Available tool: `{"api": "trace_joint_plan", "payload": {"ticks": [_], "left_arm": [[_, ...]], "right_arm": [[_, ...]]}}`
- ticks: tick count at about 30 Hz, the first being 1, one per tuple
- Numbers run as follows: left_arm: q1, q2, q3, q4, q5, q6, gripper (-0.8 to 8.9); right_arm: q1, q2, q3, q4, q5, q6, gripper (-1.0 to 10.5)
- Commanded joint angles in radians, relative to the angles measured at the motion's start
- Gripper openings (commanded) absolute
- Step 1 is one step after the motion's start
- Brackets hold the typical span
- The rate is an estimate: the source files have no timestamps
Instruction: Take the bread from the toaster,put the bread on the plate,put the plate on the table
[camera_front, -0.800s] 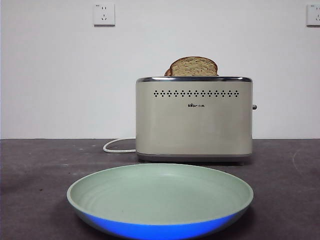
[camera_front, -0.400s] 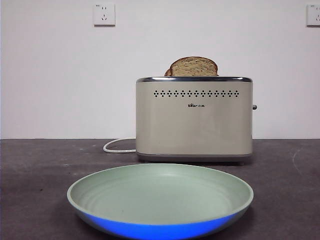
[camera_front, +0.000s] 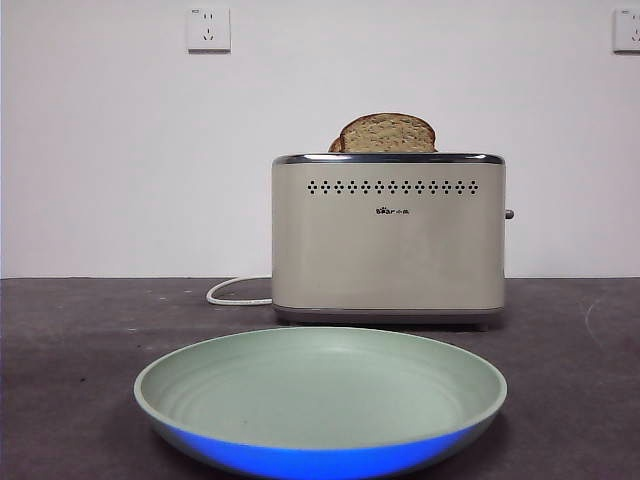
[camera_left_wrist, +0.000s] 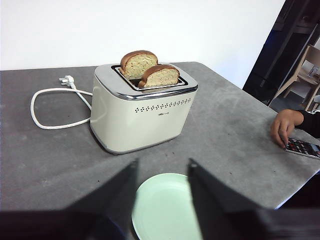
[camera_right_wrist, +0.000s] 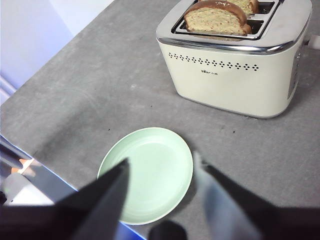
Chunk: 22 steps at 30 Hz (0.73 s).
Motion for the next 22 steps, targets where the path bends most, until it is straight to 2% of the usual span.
{"api": "trace_joint_plan", "payload": {"ticks": [1, 7, 11, 15, 22], "left_arm": [[0.002, 0.001, 0.002, 0.008, 0.007, 0.015, 5.74], [0.001, 0.055, 0.003, 0.078, 0.059, 0.058, 5.74], [-0.01, 0.135, 0.003, 0.191, 0.085, 0.063, 5.74], [-0.037, 0.253, 0.007, 0.346, 0.133, 0.068, 5.73], [-0.153, 0.535, 0.064, 0.592, 0.127, 0.087, 5.66]], "right_arm": [[0.002, 0.0, 0.001, -0.006, -0.001, 0.005, 6.0], [0.002, 0.0, 0.001, -0.007, -0.001, 0.005, 6.0], [0.002, 0.0, 0.001, -0.007, -0.001, 0.005, 6.0], [0.002, 0.0, 0.001, -0.007, 0.0, 0.005, 6.0], [0.002, 0.016, 0.001, -0.007, 0.0, 0.005, 6.0]]}}
